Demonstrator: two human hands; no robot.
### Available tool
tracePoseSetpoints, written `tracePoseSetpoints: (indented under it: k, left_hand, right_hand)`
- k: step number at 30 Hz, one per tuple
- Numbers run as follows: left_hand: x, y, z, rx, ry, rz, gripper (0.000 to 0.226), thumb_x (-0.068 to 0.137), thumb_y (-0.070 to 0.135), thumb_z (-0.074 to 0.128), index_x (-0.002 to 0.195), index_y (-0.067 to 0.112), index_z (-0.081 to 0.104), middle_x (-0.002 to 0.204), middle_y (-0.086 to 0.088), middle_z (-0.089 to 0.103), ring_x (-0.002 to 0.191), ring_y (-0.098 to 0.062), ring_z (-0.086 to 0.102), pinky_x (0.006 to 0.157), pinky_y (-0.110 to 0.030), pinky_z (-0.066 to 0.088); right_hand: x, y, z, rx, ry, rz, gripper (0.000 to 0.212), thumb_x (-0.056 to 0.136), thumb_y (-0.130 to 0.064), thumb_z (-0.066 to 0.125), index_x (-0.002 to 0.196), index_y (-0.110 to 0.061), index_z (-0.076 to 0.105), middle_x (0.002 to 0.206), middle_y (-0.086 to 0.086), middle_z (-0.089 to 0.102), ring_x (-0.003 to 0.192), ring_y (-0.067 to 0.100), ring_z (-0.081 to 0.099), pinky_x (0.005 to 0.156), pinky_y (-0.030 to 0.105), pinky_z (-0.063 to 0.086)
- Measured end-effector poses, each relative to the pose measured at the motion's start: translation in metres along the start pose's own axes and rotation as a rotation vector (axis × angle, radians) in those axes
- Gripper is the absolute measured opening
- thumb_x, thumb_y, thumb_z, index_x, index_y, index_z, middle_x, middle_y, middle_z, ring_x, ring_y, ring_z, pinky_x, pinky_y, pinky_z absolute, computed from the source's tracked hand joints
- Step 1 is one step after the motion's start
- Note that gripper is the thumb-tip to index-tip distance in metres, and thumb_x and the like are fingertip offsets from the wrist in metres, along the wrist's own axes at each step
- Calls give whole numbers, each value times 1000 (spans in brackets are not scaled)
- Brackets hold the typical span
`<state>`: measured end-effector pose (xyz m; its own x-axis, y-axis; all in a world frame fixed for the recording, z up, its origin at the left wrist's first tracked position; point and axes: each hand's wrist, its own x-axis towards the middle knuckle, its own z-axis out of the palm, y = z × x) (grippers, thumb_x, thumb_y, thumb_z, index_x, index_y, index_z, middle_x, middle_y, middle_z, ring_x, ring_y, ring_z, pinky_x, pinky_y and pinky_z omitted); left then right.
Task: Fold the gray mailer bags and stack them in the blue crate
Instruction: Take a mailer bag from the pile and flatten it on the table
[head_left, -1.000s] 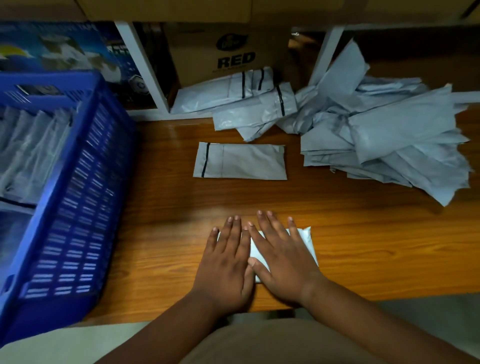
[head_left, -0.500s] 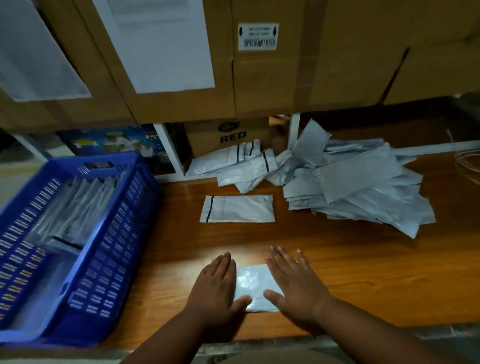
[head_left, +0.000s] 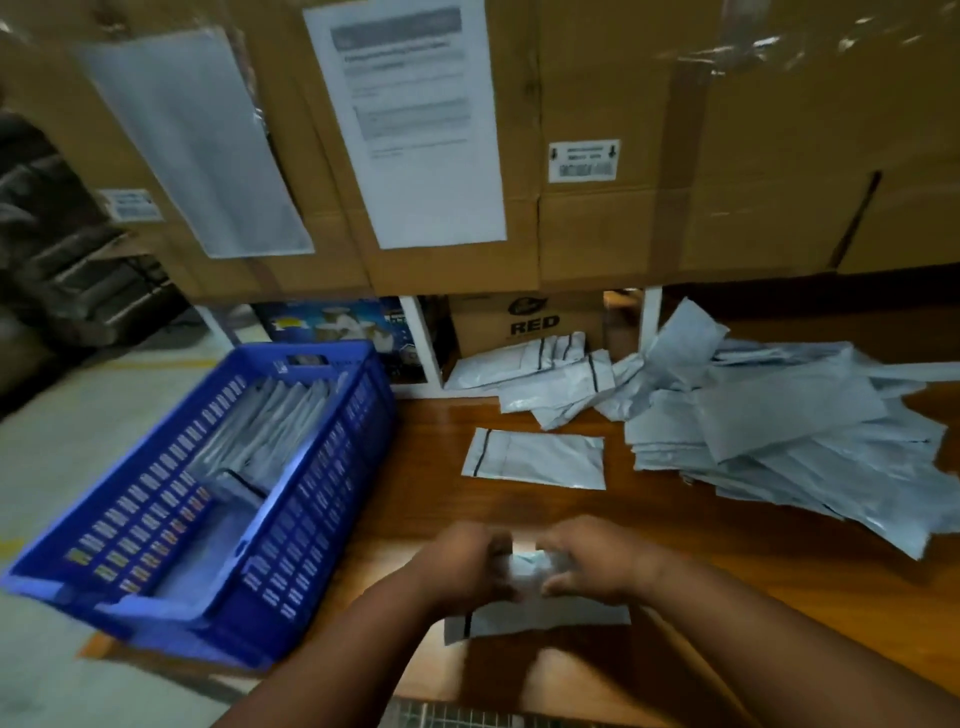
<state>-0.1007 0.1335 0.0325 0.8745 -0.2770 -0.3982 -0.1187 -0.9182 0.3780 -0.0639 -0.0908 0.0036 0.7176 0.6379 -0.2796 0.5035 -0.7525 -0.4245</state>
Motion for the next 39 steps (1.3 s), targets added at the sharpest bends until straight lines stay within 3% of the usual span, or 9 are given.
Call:
tracePoseSetpoints:
  k: [4, 9, 12, 16, 21, 24, 31, 34, 39]
  left_hand:
    - [-44, -21, -70, -54, 172, 10, 25, 90, 54, 78, 106, 38, 66, 96, 11, 68, 84, -4, 64, 75, -35, 59]
    - [-112, -79, -159, 48, 485, -102, 32, 93, 59, 73, 84, 31, 60, 77, 9, 61, 71, -4, 57, 60, -32, 42]
    - [-155, -139, -199, 131, 610, -232, 35, 92, 51, 77, 79, 25, 58, 70, 7, 55, 72, -16, 57, 65, -39, 47]
    - [-201, -221, -225, 184, 705, -466, 40, 88, 45, 79, 72, 20, 52, 67, 4, 52, 76, -28, 58, 66, -38, 47]
    - [-221, -293, -220, 268, 583, -691, 25, 91, 43, 76, 83, 21, 67, 85, -2, 67, 85, -27, 59, 67, -34, 47]
    - [-217, -322, -210, 258, 476, -763, 29, 90, 44, 77, 87, 17, 69, 81, -2, 64, 85, -28, 61, 67, -33, 50]
    - [-197, -352, -195, 318, 324, -843, 18, 89, 29, 66, 77, 20, 56, 74, 1, 46, 74, -28, 56, 63, -34, 46]
    - [-185, -353, -203, 339, 309, -816, 5, 91, 20, 64, 89, 23, 61, 77, 1, 41, 77, -28, 54, 67, -35, 46]
    - [-164, -365, -202, 398, 227, -833, 16, 94, 14, 61, 107, 23, 66, 77, 3, 44, 81, -26, 56, 70, -33, 47]
  right_hand:
    - [26, -22, -63, -8, 73, -124, 18, 99, -48, 70, 110, -34, 67, 110, -14, 66, 101, 5, 60, 86, 32, 51]
    - [106, -107, -154, -111, 195, -324, 6, 99, -44, 72, 100, -45, 66, 97, -19, 64, 93, 0, 60, 79, 32, 53]
    - [170, -182, -192, -178, 212, -433, 14, 100, -42, 70, 90, -47, 63, 91, -17, 64, 88, 3, 63, 74, 34, 53]
    - [257, -275, -205, -278, 227, -549, 18, 97, -50, 65, 81, -50, 57, 85, -13, 65, 81, 12, 65, 76, 45, 58]
    - [338, -367, -167, -383, 120, -613, 13, 99, -30, 65, 87, -34, 63, 90, -8, 67, 87, 21, 64, 78, 41, 55]
    - [379, -395, -131, -483, 45, -622, 12, 100, -25, 60, 92, -29, 68, 95, -2, 69, 87, 24, 63, 74, 40, 54]
    - [444, -411, -66, -630, -3, -600, 10, 100, -37, 62, 103, -34, 71, 100, -7, 68, 93, 25, 64, 72, 37, 53]
    - [462, -410, -61, -613, 19, -567, 11, 101, -39, 61, 103, -36, 71, 99, -8, 67, 89, 23, 62, 69, 34, 46]
    - [487, -401, -55, -595, 4, -482, 10, 99, -35, 62, 89, -35, 65, 90, -8, 64, 82, 24, 62, 66, 32, 44]
